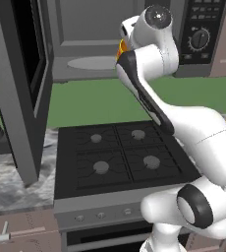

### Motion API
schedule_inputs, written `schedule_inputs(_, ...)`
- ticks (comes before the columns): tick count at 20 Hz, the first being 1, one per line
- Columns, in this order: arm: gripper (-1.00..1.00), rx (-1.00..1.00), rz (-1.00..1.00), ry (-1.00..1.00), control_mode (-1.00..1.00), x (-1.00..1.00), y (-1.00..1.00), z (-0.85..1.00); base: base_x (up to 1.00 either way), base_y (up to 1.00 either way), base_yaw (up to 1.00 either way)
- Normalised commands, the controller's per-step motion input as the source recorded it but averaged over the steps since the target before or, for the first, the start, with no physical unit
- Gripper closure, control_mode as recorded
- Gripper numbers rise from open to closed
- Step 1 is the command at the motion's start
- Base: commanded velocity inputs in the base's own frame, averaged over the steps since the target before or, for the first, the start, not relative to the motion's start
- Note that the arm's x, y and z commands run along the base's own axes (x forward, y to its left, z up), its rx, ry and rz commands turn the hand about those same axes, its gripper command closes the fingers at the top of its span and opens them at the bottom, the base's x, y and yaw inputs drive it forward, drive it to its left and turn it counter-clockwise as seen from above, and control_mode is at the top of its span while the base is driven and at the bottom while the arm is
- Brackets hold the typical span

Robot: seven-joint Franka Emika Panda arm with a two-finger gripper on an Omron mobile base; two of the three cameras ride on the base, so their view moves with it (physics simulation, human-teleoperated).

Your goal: Place the microwavable item in the microwave. Then, close the microwave door and press the start button.

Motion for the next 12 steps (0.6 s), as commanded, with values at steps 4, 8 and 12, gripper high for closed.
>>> schedule_inputs(4,1.0,0.0,0.17,0.05,-1.0,0.81,0.0,-0.03,0.0,0.0,0.0)
schedule_inputs(8,1.0,0.0,0.2,0.03,-1.0,0.75,0.01,-0.09,0.0,0.0,0.0)
schedule_inputs(12,1.0,-0.02,0.17,0.09,-1.0,0.42,0.04,-0.3,0.0,0.0,0.0)
